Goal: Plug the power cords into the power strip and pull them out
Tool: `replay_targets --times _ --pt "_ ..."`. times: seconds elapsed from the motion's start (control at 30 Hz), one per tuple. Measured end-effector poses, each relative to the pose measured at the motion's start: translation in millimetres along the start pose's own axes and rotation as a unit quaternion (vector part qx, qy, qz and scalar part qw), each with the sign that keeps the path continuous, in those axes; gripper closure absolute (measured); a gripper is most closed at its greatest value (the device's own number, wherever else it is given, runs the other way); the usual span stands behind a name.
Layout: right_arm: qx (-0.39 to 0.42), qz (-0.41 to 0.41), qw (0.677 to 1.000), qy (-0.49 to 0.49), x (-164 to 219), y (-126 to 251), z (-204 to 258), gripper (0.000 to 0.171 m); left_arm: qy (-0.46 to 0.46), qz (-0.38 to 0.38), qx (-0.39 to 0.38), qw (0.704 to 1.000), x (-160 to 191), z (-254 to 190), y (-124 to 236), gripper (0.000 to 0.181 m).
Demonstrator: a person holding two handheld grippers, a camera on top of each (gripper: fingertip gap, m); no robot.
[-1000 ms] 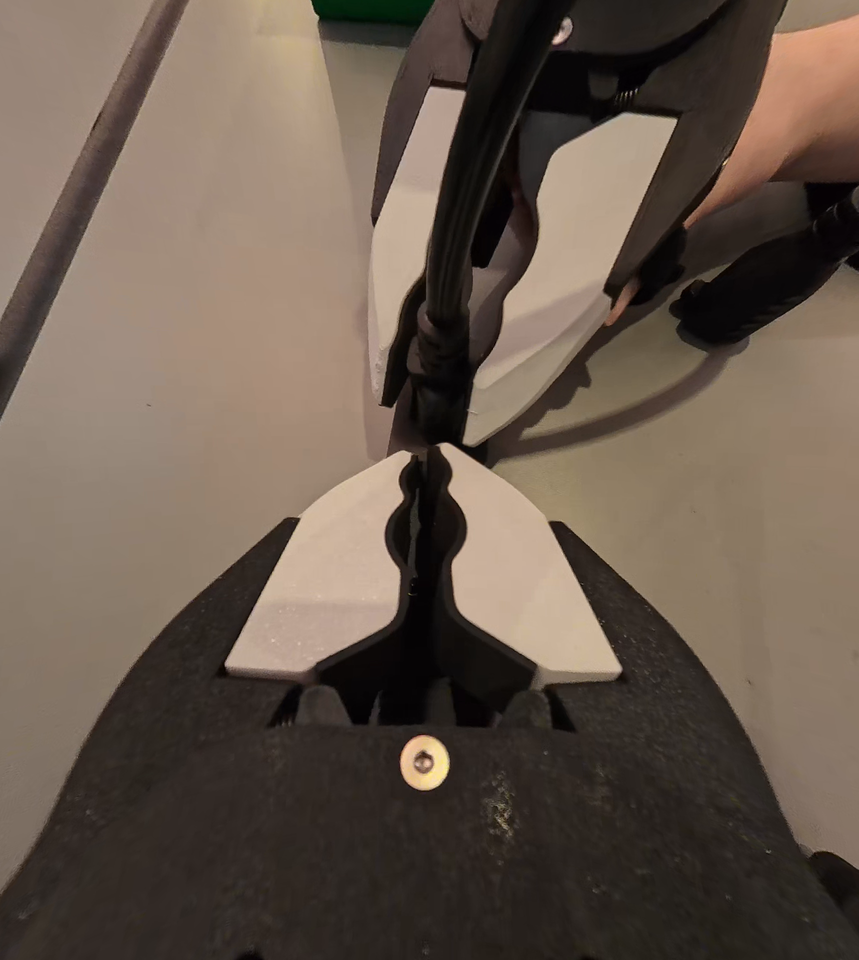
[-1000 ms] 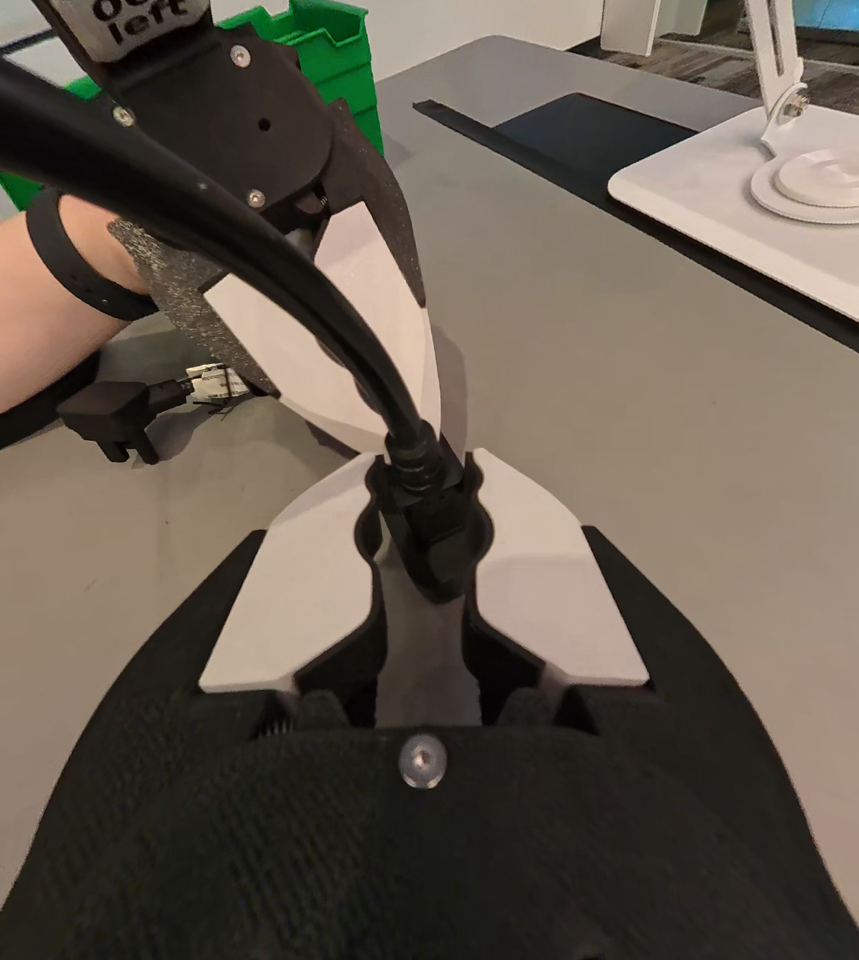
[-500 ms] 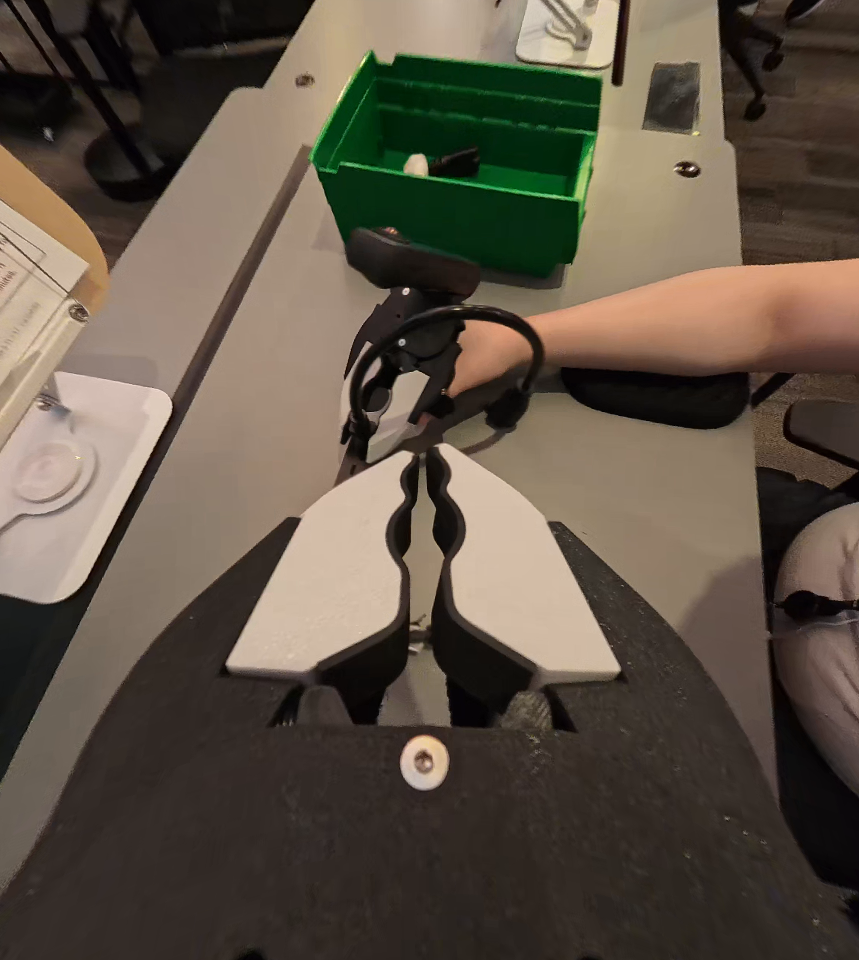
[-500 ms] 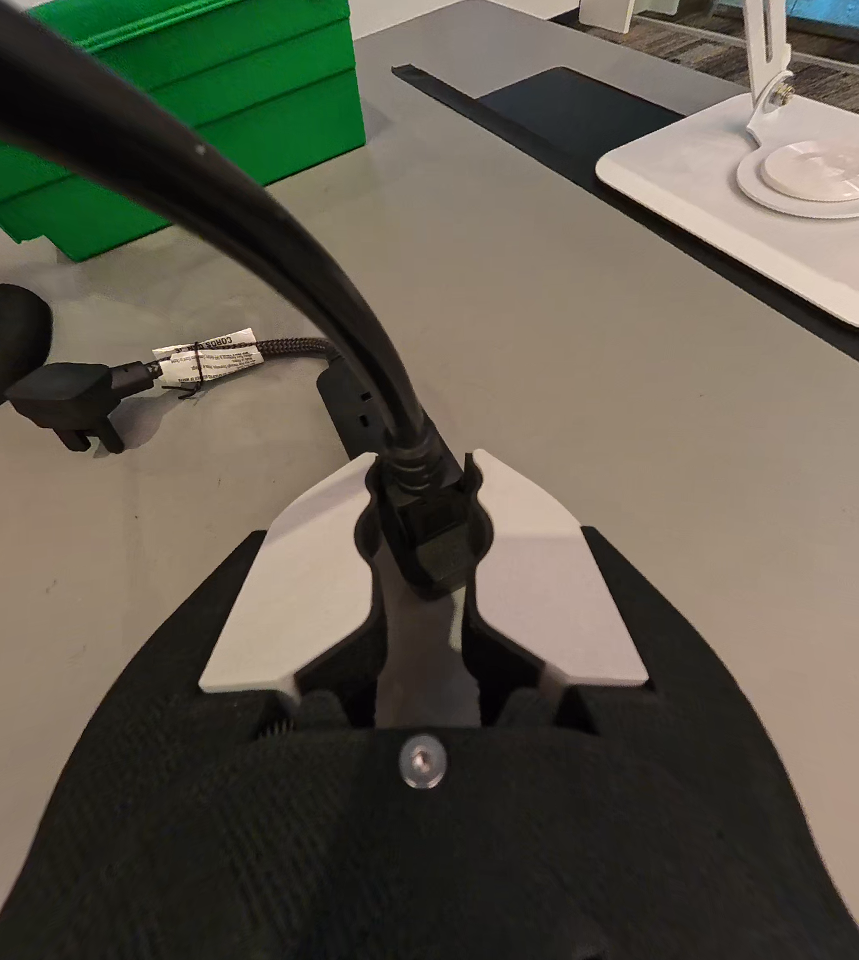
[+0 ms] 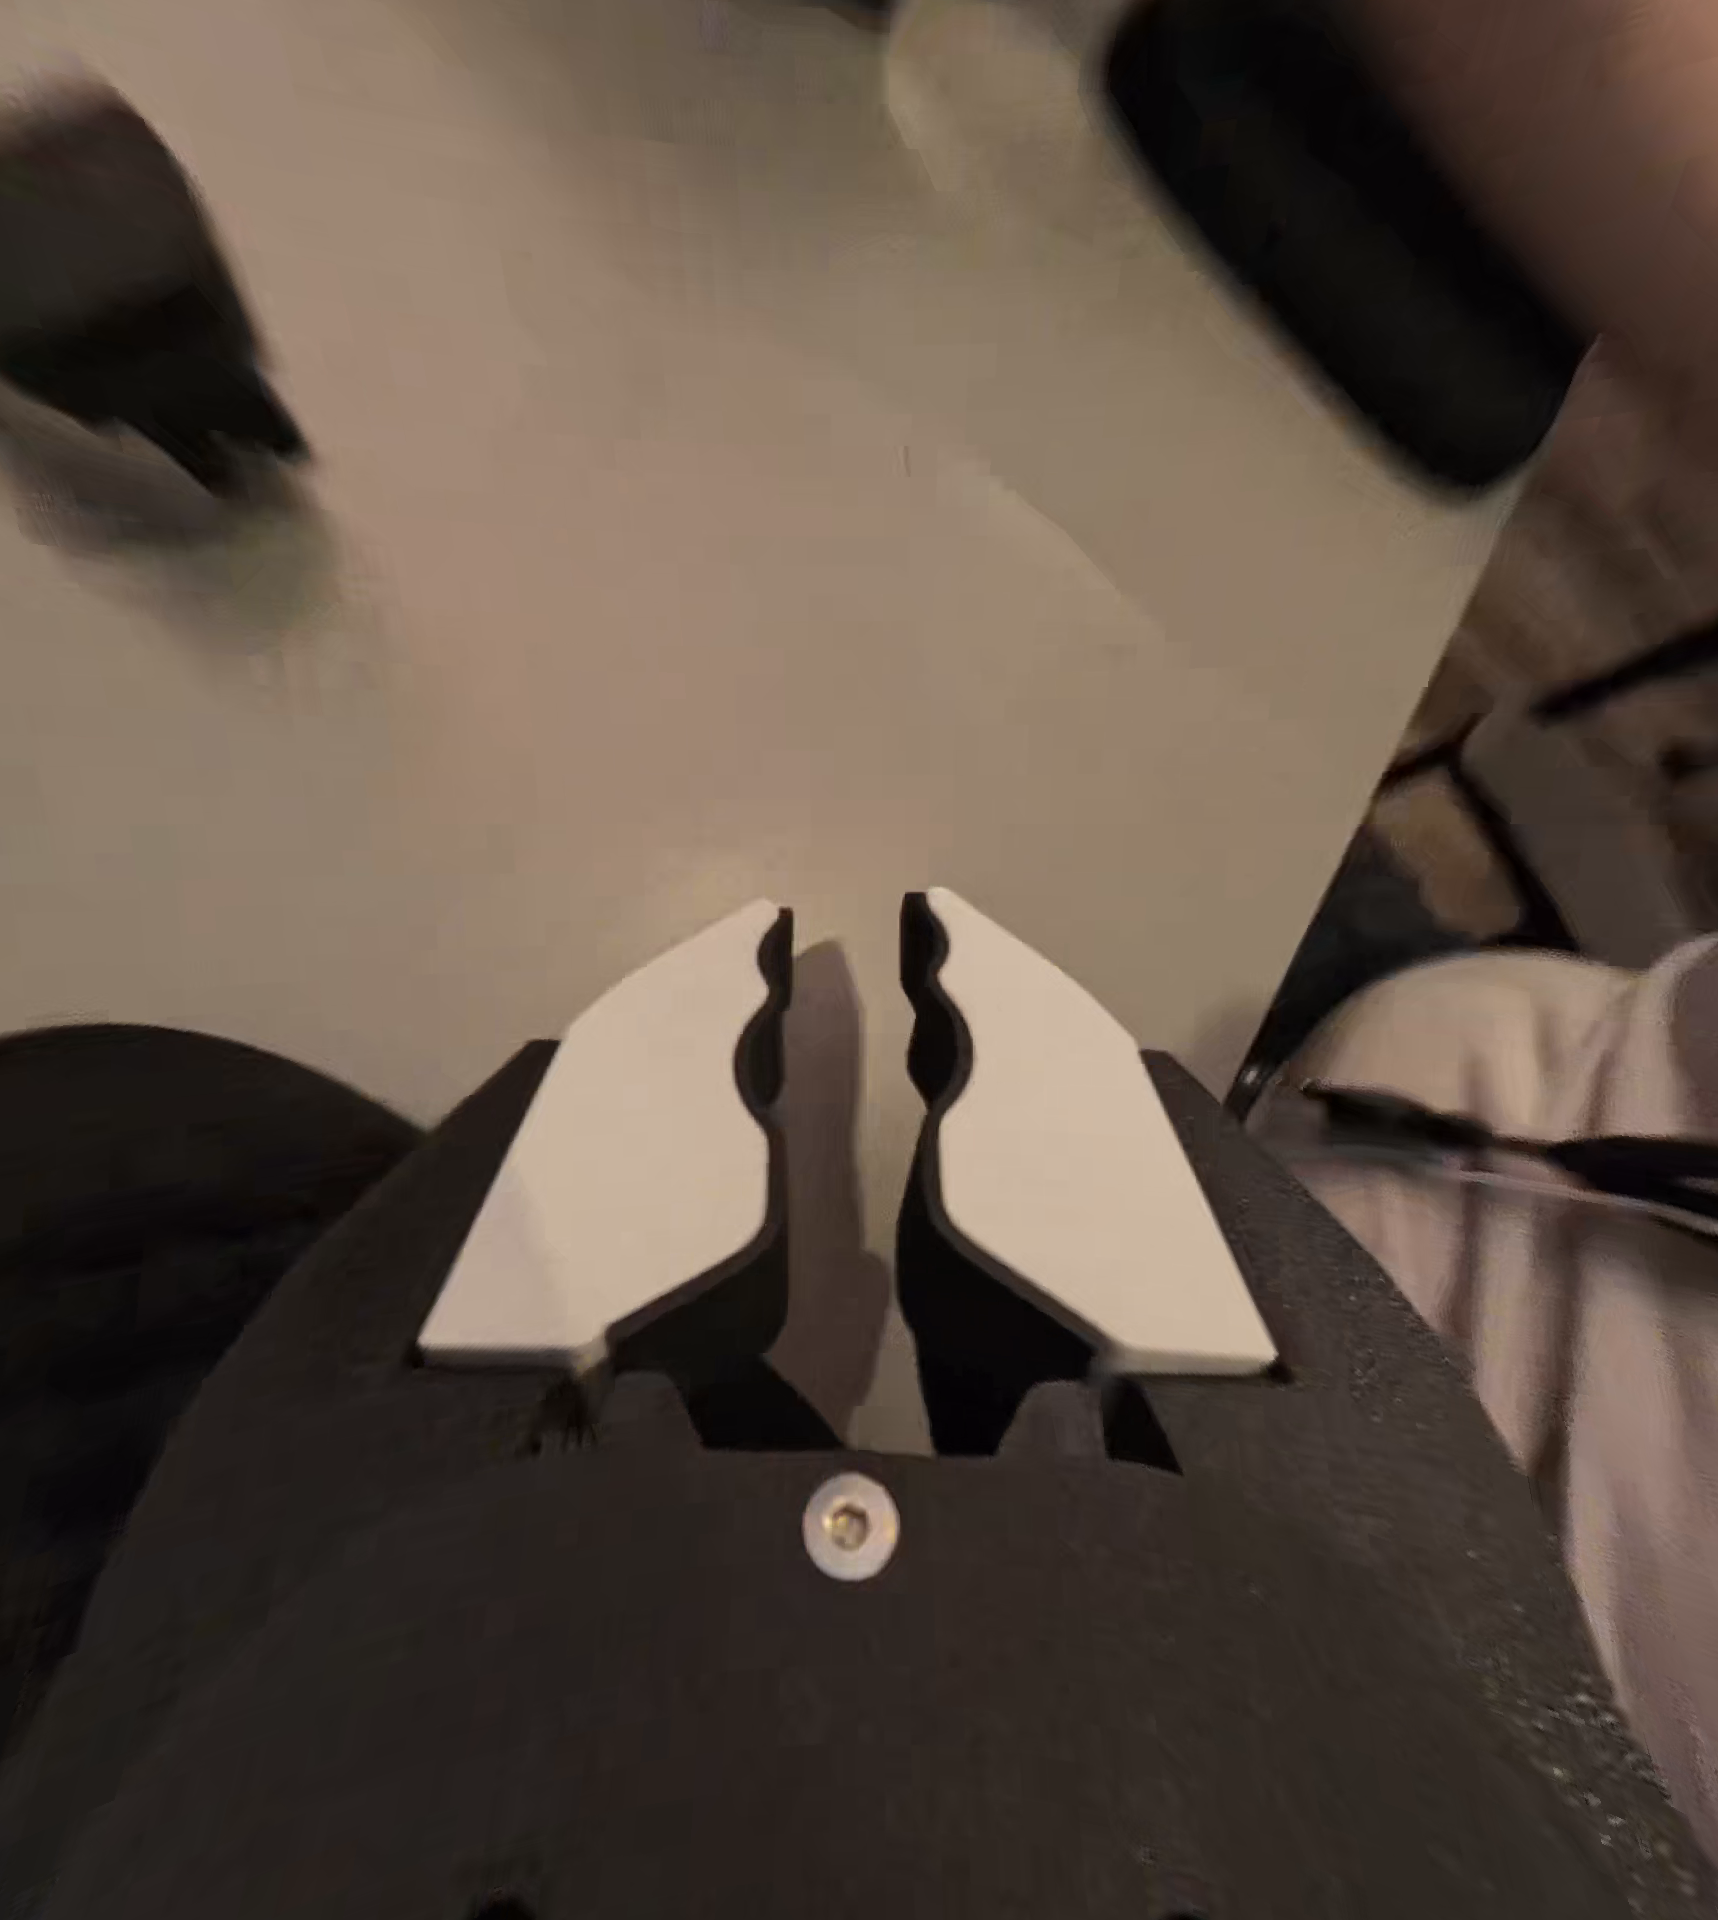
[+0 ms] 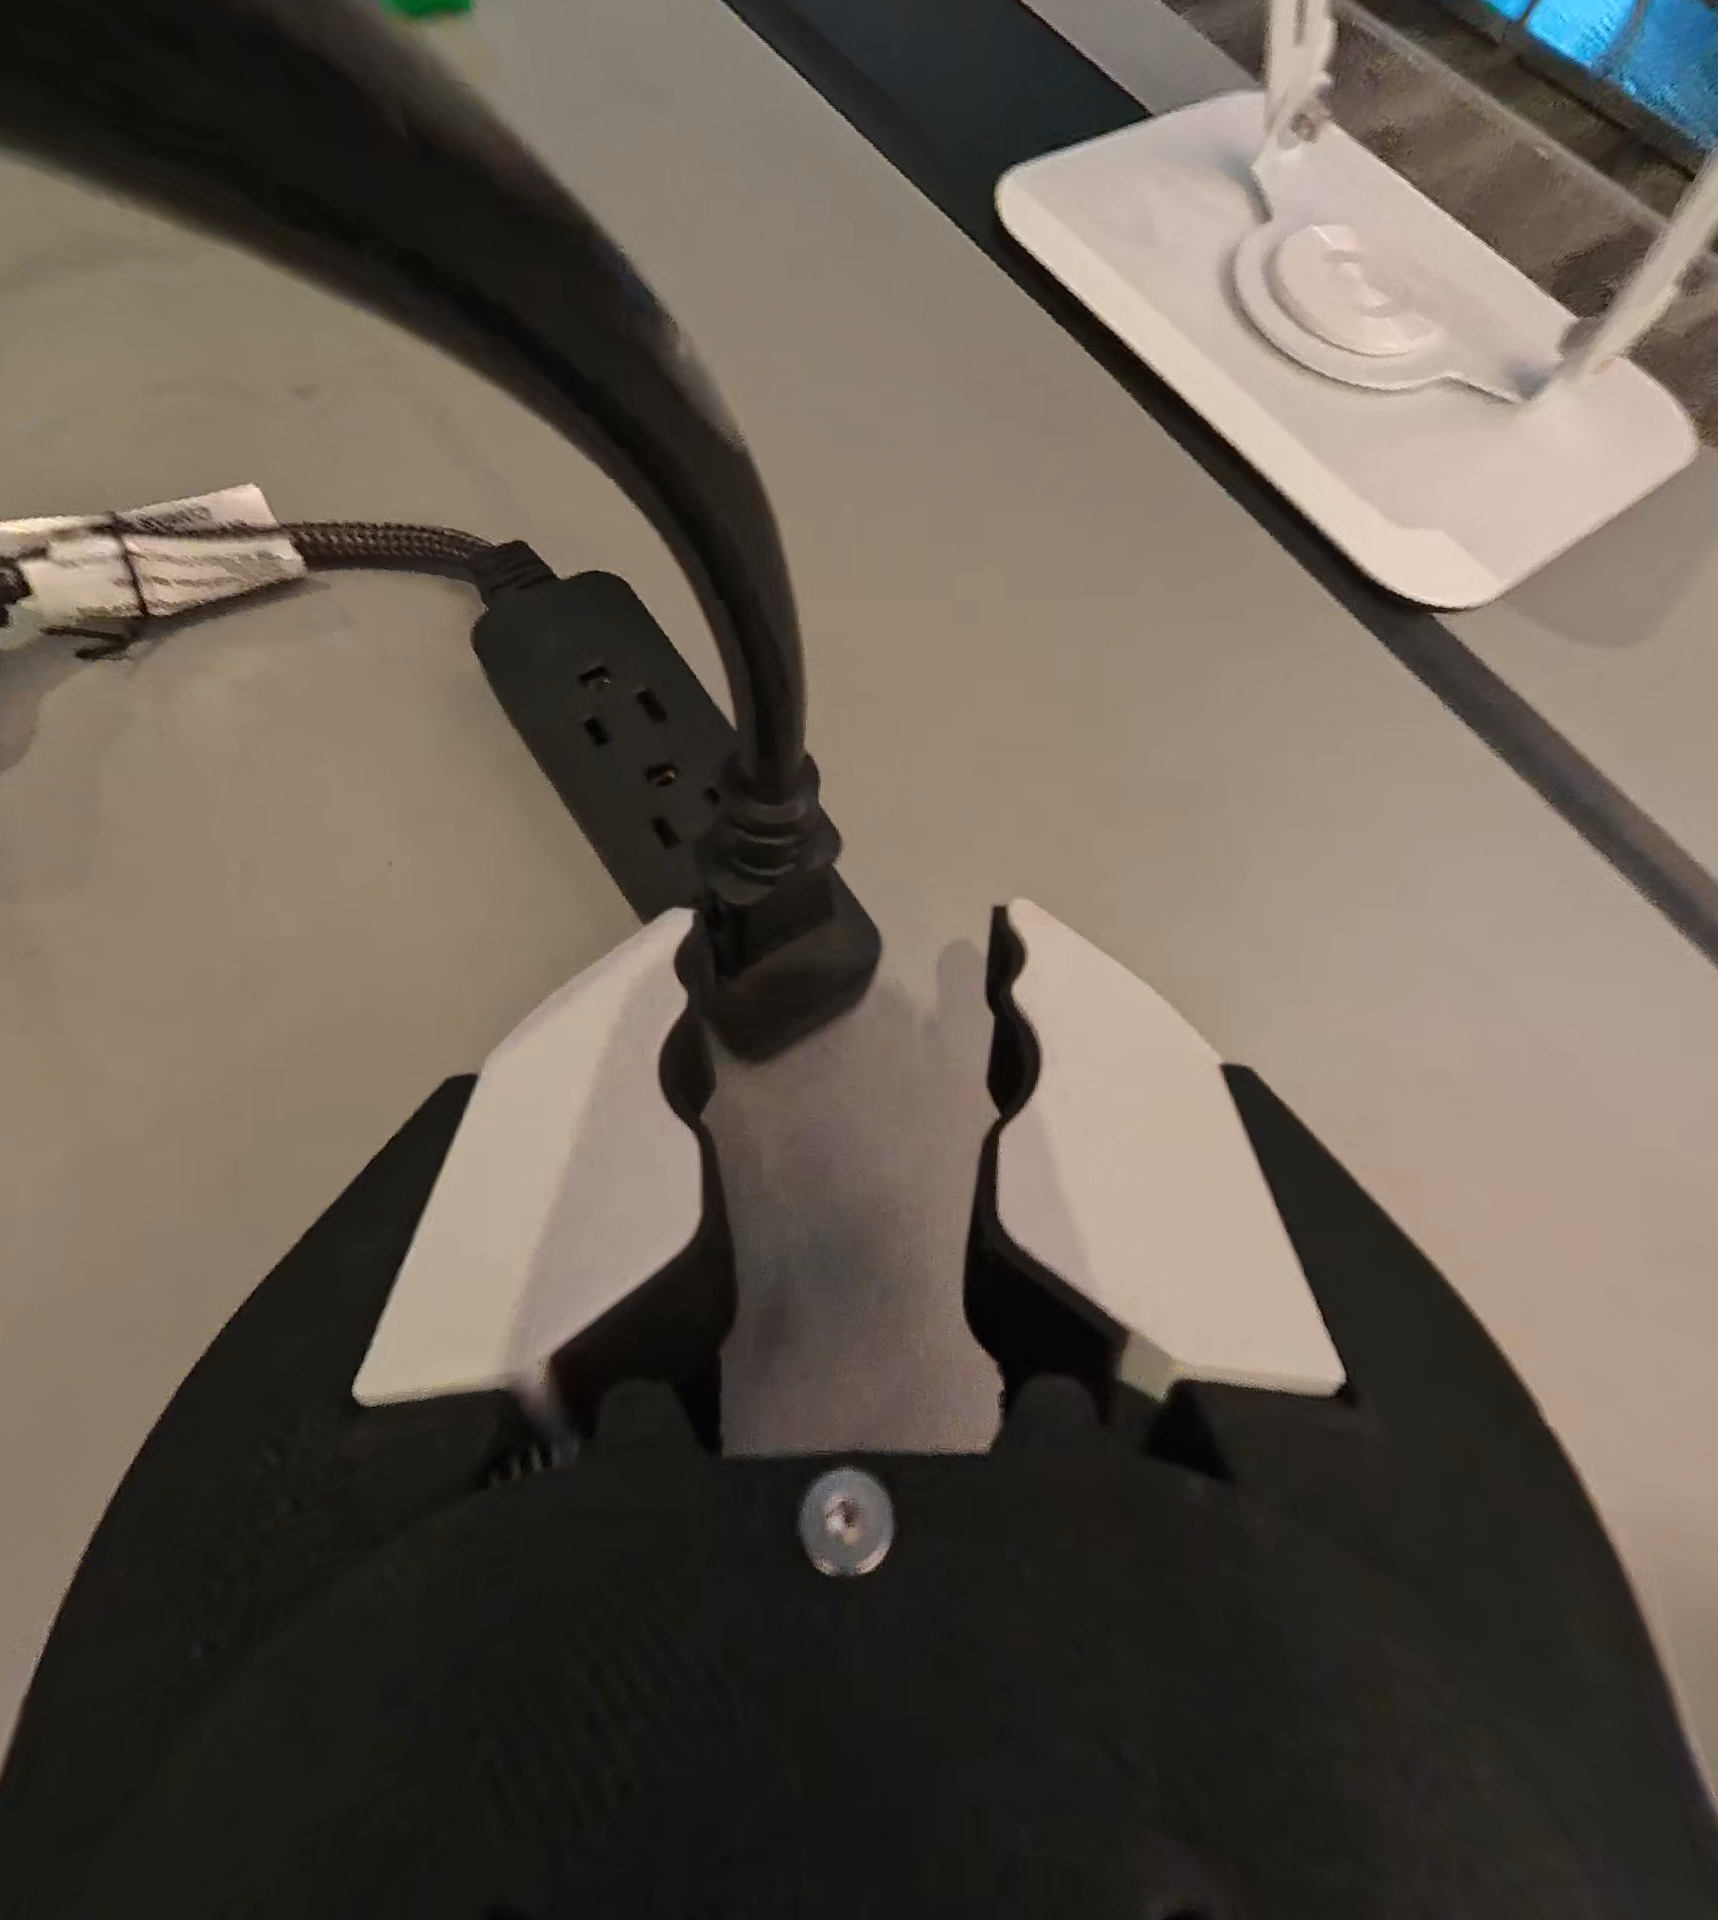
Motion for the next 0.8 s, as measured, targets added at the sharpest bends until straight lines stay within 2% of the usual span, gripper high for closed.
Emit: replay_targets --times 0.03,0.07,0.13,0.23,0.33,0.4,0.43,0.5,0.6,0.63,0.7,0.8 --pt "0.027 0.024 0.999 -0.001 -2 9 1 0.119 -0.027 0.029 -0.021 0.999 5 -4 -10 0.161" --pt "0.054 0.049 0.997 -0.003 -4 19 3 0.119 -0.060 0.023 -0.045 0.997 6 -6 -14 0.181" --pt "0.097 0.090 0.991 -0.016 -2 44 12 0.120 -0.105 0.018 -0.108 0.988 4 0 -13 0.181" --pt "0.139 0.096 0.982 -0.078 16 91 38 0.120 -0.153 0.041 -0.077 0.984 5 1 -10 0.181" --pt "0.107 0.040 0.989 -0.097 42 136 90 0.131 -0.194 0.048 -0.075 0.977 8 1 -5 0.181" --pt "0.029 0.009 0.998 -0.051 56 153 135 0.141 -0.232 0.065 -0.109 0.964 7 3 -2 0.181" --pt "-0.016 0.016 1.000 -0.022 63 153 156 0.143 -0.253 0.077 -0.112 0.958 6 3 -1 0.181" --pt "-0.064 0.083 0.994 0.036 77 137 182 0.146 -0.277 0.101 -0.108 0.949 5 4 2 0.181" --pt "-0.127 0.210 0.968 0.050 86 111 197 0.150 -0.227 0.140 -0.051 0.962 7 11 8 0.180" --pt "-0.124 0.258 0.957 0.047 88 106 195 0.153 -0.217 0.160 -0.051 0.962 10 15 13 0.180" --pt "-0.078 0.347 0.930 0.092 95 102 188 0.157 -0.242 0.125 -0.058 0.961 18 18 18 0.180" --pt "-0.085 0.361 0.924 0.096 93 102 185 0.164 -0.283 0.106 -0.115 0.946 26 8 15 0.180"
Point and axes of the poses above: each gripper's, where its closed fingertips meet, y back along the fingers, x out of its underside, z = x × y across the jaws, the point moved 10 cm from there along y, back along the fingers, and after that the axes turned 11 degrees about -x, right-handed, at the moved point
